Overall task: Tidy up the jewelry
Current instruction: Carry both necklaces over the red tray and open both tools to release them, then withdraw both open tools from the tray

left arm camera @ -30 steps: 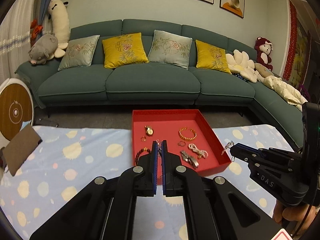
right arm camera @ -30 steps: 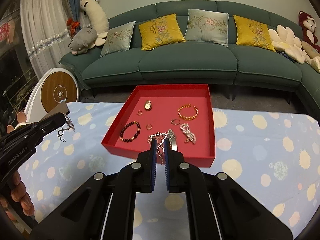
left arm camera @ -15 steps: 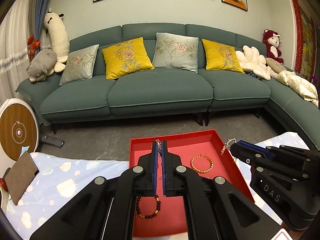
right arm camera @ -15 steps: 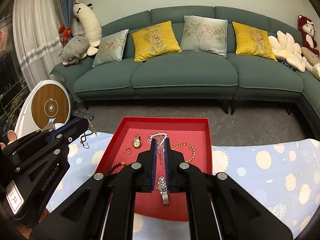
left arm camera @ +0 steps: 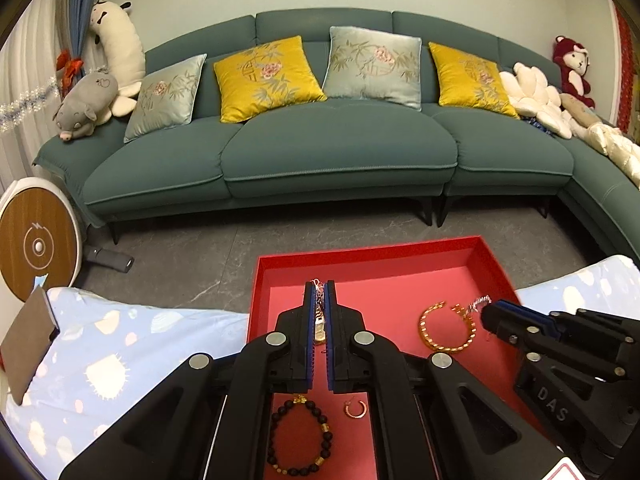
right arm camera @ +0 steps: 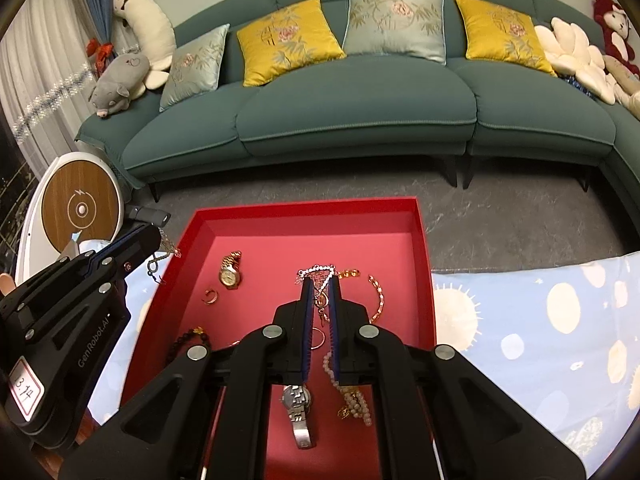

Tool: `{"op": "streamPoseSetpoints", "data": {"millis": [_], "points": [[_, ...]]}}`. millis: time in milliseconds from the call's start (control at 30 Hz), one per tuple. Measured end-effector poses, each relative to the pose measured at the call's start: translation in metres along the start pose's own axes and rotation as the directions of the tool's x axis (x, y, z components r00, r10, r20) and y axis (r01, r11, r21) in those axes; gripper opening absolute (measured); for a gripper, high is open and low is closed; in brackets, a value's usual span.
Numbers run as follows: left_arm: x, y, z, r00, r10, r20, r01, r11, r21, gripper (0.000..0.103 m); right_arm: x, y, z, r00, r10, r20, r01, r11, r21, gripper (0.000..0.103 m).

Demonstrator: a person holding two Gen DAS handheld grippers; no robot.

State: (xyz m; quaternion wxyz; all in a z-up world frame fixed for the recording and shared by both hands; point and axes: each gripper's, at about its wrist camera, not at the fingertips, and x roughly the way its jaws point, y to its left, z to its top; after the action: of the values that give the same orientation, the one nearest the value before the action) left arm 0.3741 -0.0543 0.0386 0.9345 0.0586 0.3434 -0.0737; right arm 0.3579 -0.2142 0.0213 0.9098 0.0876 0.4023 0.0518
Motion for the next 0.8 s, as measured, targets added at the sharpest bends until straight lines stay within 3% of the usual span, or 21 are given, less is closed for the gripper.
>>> {"op": "streamPoseSetpoints", "data": {"millis": [67, 100, 133, 167, 200, 600, 733, 800], "points": [[0.007, 0.005, -0.003, 1.0, -0.007, -0.023, 0.006, 1.0, -0.025, 0.013, 0.001, -0.002, -0.002, 1.0, -0.009, 0.004, 0.009, 1.0, 0.0, 0.011], [0.009, 0.008, -0.004, 1.0, -0.008, -0.029, 0.006, 0.999, -0.039, 0.021, 0.0, -0.003, -0.004, 1.0, -0.008, 0.013, 0.008, 1.0, 0.002, 0.017], [0.009, 0.011, -0.005, 1.0, -0.005, -0.031, 0.003, 0.998, -0.057, 0.039, -0.003, -0.005, -0.004, 1.0, -0.017, 0.026, 0.016, 1.0, 0.008, 0.022], [0.008, 0.013, -0.006, 1.0, -0.003, -0.024, 0.001, 0.997, -0.074, 0.047, -0.005, -0.007, -0.006, 0.999, -0.019, 0.037, 0.019, 1.0, 0.013, 0.031], [0.005, 0.015, -0.008, 1.0, 0.003, -0.01, -0.004, 0.996, -0.088, 0.056, -0.01, -0.008, -0.008, 0.999, -0.02, 0.049, 0.019, 1.0, 0.018, 0.034], [-0.072, 0.021, -0.034, 1.0, -0.003, 0.021, 0.004, 0.998, -0.059, 0.057, -0.093, -0.002, -0.047, 0.997, -0.021, 0.08, 0.021, 1.0, 0.002, 0.035], [-0.105, 0.023, -0.052, 1.0, 0.0, 0.012, 0.001, 0.999, -0.053, 0.06, -0.119, 0.005, -0.072, 0.997, -0.039, 0.068, 0.038, 0.999, 0.006, 0.044], [-0.122, 0.021, -0.065, 1.0, 0.018, 0.01, -0.018, 0.999, -0.044, 0.067, -0.13, 0.009, -0.085, 0.997, -0.049, 0.055, 0.048, 0.999, 0.011, 0.048]]}}
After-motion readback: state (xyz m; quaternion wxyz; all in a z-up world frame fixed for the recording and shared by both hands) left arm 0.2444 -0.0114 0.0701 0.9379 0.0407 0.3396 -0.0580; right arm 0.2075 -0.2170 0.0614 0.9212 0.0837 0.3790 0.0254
